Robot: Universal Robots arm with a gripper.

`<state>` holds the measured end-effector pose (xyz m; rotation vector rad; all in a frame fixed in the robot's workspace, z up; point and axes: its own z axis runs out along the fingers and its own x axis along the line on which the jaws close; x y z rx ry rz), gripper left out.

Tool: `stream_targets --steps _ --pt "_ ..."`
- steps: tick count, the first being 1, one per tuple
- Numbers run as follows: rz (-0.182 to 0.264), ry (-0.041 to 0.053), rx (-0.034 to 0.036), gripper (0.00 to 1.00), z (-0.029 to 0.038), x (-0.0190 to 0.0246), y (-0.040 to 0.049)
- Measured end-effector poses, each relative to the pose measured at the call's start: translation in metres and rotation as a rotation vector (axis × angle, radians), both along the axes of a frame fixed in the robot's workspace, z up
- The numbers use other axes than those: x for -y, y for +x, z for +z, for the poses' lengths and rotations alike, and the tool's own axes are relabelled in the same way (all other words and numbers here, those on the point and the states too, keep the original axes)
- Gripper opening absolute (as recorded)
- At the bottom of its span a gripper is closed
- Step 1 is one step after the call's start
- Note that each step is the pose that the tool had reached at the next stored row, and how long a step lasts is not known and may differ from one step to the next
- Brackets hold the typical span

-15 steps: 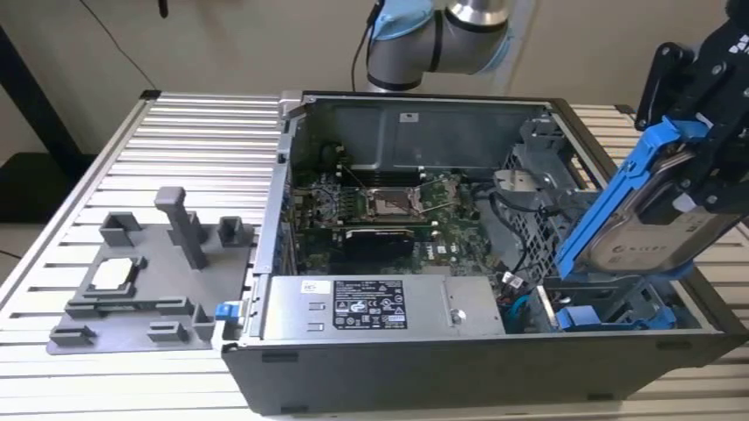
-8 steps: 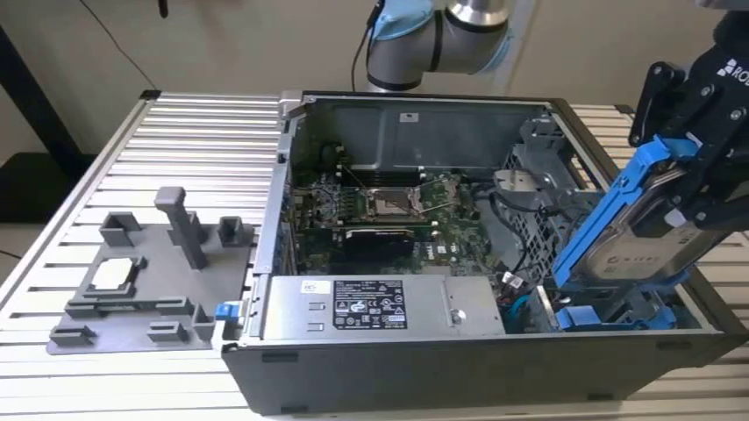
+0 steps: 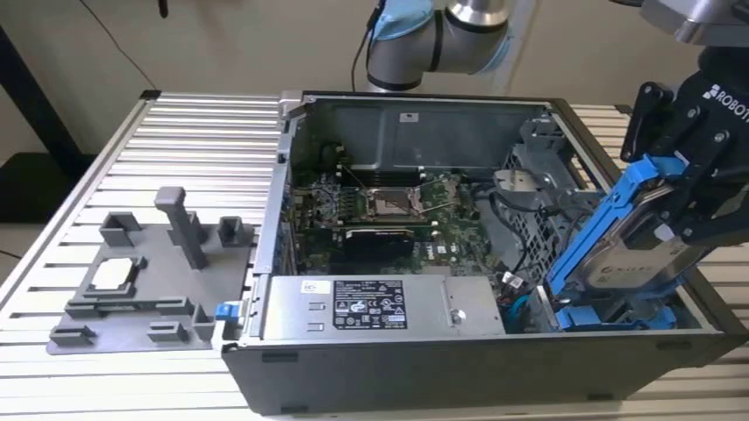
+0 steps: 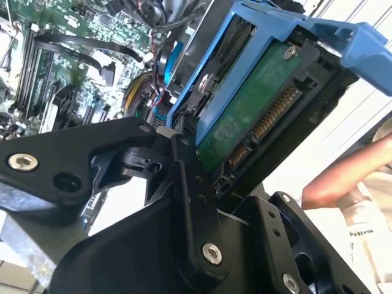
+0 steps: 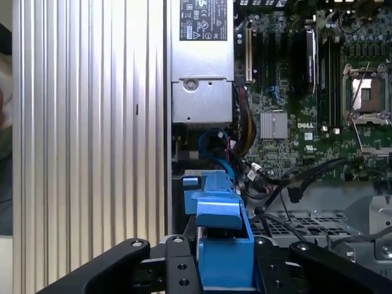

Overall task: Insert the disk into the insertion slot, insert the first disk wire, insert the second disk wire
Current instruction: 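Insert the disk into the insertion slot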

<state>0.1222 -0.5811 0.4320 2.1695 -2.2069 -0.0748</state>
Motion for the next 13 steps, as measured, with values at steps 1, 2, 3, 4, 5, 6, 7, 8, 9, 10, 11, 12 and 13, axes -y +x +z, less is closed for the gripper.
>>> stream_targets --steps 1,2,3,4,5,6,7,8,9,10,11,12,13 --pt "0.000 -0.0001 0.0000 0.33 -0.0019 0.0000 0.0007" --pt "0.000 -0.0002 0.0000 0.33 -0.0036 0.0000 0.0014" --pt "0.001 -0.0001 0.0000 0.33 -0.0055 0.0000 0.0021" --pt "0.001 0.0000 0.0000 0.33 -0.0074 0.0000 0.0027" --pt "0.002 0.0000 0.0000 0.33 -0.0091 -0.0001 0.0033" --pt "0.002 0.0003 0.0000 0.33 -0.0106 -0.0002 0.0044" --pt "0.002 0.0005 0.0000 0.33 -0.0119 -0.0004 0.0057" --pt "0.003 0.0007 0.0000 0.33 -0.0133 -0.0007 0.0065" --pt "0.002 0.0019 0.0000 0.33 -0.0152 -0.0011 0.0066" --pt "0.002 0.0032 0.0000 0.33 -0.0169 -0.0015 0.0066" --pt "0.002 0.0045 0.0000 0.33 -0.0185 -0.0019 0.0066" --pt "0.002 0.0058 0.0000 0.33 -0.0201 -0.0022 0.0067" --pt "0.002 0.0066 0.0000 0.33 -0.0217 -0.0023 0.0069"
